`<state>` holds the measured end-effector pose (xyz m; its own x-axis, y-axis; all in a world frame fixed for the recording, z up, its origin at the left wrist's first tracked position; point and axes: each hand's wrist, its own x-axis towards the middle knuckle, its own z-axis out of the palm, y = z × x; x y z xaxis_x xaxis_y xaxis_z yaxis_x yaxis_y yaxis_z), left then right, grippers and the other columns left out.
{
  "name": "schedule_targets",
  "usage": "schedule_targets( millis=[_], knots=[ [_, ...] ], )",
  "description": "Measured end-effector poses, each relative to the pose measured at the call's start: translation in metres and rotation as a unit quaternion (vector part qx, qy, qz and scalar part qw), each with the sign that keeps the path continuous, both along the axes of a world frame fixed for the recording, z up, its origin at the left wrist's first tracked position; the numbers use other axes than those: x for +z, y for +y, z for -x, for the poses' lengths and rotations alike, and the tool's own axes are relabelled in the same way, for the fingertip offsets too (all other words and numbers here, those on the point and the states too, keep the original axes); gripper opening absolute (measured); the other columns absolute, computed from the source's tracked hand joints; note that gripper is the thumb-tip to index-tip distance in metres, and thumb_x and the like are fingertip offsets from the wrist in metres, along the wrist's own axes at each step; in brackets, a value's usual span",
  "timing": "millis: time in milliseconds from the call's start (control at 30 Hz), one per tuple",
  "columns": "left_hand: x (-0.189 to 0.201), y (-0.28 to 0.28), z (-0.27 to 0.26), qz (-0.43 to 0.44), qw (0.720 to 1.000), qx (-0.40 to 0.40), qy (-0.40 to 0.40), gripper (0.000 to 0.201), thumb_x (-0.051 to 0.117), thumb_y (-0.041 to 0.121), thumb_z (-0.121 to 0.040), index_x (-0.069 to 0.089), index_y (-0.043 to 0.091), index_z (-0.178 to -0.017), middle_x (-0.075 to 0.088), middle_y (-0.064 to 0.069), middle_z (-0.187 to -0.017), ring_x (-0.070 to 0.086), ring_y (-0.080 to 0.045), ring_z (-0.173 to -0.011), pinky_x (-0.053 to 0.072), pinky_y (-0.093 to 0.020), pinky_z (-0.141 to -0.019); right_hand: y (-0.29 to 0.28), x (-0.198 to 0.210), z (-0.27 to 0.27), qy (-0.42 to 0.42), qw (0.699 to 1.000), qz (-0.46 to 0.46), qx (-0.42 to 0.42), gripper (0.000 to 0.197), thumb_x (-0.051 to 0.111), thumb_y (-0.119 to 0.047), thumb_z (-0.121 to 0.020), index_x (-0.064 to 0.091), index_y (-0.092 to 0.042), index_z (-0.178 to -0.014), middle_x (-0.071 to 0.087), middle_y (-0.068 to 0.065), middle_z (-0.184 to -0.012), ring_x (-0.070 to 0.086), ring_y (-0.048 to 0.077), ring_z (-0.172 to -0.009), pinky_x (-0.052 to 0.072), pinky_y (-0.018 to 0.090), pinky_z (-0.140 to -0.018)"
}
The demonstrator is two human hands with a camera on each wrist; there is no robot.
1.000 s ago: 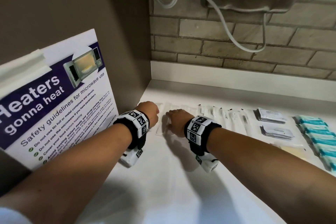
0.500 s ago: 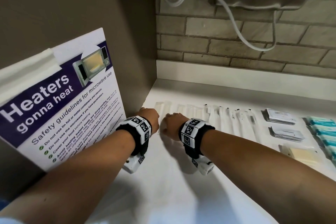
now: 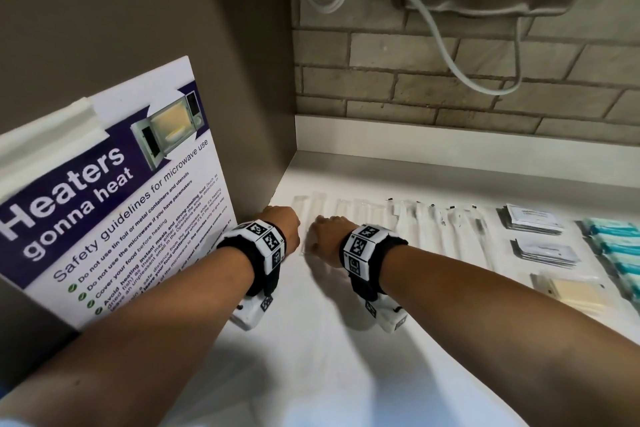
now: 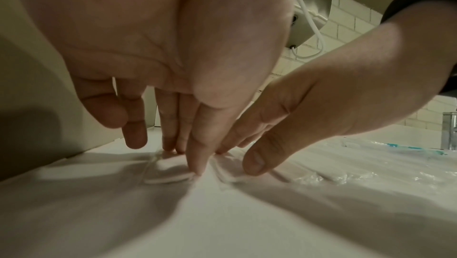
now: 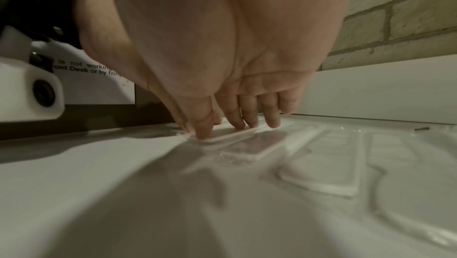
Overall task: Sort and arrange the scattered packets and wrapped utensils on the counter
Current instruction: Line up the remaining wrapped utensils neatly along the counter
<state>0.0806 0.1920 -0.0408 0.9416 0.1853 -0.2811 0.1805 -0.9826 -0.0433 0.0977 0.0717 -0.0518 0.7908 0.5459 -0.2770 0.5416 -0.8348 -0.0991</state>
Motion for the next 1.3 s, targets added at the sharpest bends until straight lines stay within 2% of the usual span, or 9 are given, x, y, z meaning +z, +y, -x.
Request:
schedule_targets(
  millis=[100, 233, 333, 400, 500, 933, 1100, 1233, 1300],
  knots=[
    [-0.002, 0.001, -0.001, 0.014, 1.000, 0.006, -0.008, 0.039, 0.057, 0.021, -0.090, 0.060, 0.019, -0.129, 0.059, -0.002, -0.135, 0.054, -0.026, -0.126, 0.043, -0.034, -0.106, -0.002, 0.003, 0.000, -0.009, 1.000, -0.008, 0.000, 0.037, 0.047, -0.029, -0.093, 0.057, -0.007, -0.121, 0.055, 0.011, -0.123, 0.052, 0.034, -0.117, 0.040, 0.038, -0.093],
    [-0.004, 0.003, -0.001, 0.041, 0.999, 0.004, -0.023, 0.032, 0.056, 0.020, -0.088, 0.065, 0.016, -0.119, 0.063, -0.005, -0.127, 0.056, -0.027, -0.120, 0.045, -0.036, -0.103, -0.011, 0.006, -0.007, -0.045, 0.999, -0.001, -0.005, 0.041, 0.047, -0.029, -0.095, 0.051, -0.008, -0.130, 0.051, 0.009, -0.131, 0.046, 0.030, -0.126, 0.035, 0.037, -0.104],
    [-0.006, -0.002, -0.002, 0.077, 0.996, -0.023, -0.043, 0.037, 0.057, 0.034, -0.084, 0.064, 0.021, -0.118, 0.064, -0.003, -0.124, 0.053, -0.028, -0.122, 0.044, -0.039, -0.103, -0.022, 0.011, -0.012, -0.038, 0.997, 0.065, -0.034, 0.041, 0.047, -0.026, -0.095, 0.050, -0.009, -0.132, 0.050, 0.010, -0.136, 0.039, 0.029, -0.133, 0.026, 0.039, -0.113],
    [-0.011, -0.004, -0.001, 0.093, 0.995, -0.026, -0.031, 0.047, 0.058, 0.043, -0.079, 0.060, 0.030, -0.125, 0.059, -0.002, -0.132, 0.047, -0.029, -0.128, 0.041, -0.041, -0.106, -0.027, 0.014, -0.010, -0.022, 0.996, 0.081, -0.035, 0.040, 0.046, -0.030, -0.095, 0.054, -0.009, -0.128, 0.054, 0.012, -0.133, 0.041, 0.030, -0.131, 0.028, 0.039, -0.112],
    [-0.017, -0.005, -0.003, 0.072, 0.996, -0.039, -0.018, 0.052, 0.060, 0.046, -0.082, 0.053, 0.035, -0.133, 0.056, 0.000, -0.137, 0.046, -0.029, -0.130, 0.038, -0.040, -0.108, -0.030, 0.016, -0.004, -0.011, 0.998, 0.064, -0.027, 0.041, 0.044, -0.033, -0.094, 0.058, -0.008, -0.123, 0.057, 0.012, -0.127, 0.045, 0.031, -0.126, 0.031, 0.039, -0.109],
    [-0.017, -0.007, -0.007, 0.062, 0.997, -0.055, -0.014, 0.053, 0.062, 0.040, -0.086, 0.050, 0.032, -0.137, 0.057, 0.004, -0.137, 0.047, -0.024, -0.131, 0.035, -0.037, -0.109, -0.027, 0.005, -0.009, 0.007, 1.000, 0.021, -0.015, 0.034, 0.051, -0.037, -0.084, 0.067, -0.018, -0.108, 0.059, 0.005, -0.112, 0.053, 0.029, -0.111, 0.041, 0.038, -0.098],
    [-0.016, -0.008, -0.007, 0.062, 0.997, -0.051, -0.013, 0.051, 0.061, 0.040, -0.086, 0.051, 0.032, -0.136, 0.058, 0.004, -0.135, 0.047, -0.025, -0.130, 0.035, -0.037, -0.109, -0.030, 0.007, -0.009, -0.006, 1.000, 0.017, -0.001, 0.036, 0.053, -0.037, -0.086, 0.065, -0.017, -0.113, 0.059, 0.006, -0.116, 0.053, 0.030, -0.114, 0.040, 0.038, -0.098],
    [-0.017, -0.013, -0.008, 0.085, 0.994, -0.050, -0.043, 0.049, 0.060, 0.040, -0.087, 0.052, 0.035, -0.135, 0.057, 0.003, -0.135, 0.041, -0.027, -0.131, 0.033, -0.039, -0.110, -0.040, 0.010, -0.012, -0.037, 0.999, 0.013, -0.025, 0.048, 0.047, -0.041, -0.092, 0.053, -0.012, -0.130, 0.053, 0.008, -0.131, 0.044, 0.030, -0.126, 0.031, 0.040, -0.109],
    [-0.014, -0.022, -0.007, 0.089, 0.992, -0.075, -0.058, 0.049, 0.059, 0.040, -0.086, 0.051, 0.037, -0.134, 0.055, 0.002, -0.137, 0.040, -0.029, -0.130, 0.032, -0.040, -0.109, -0.047, 0.014, -0.013, -0.052, 0.997, 0.042, -0.035, 0.049, 0.047, -0.041, -0.092, 0.051, -0.011, -0.131, 0.052, 0.009, -0.134, 0.040, 0.031, -0.130, 0.026, 0.040, -0.113]
  ],
)
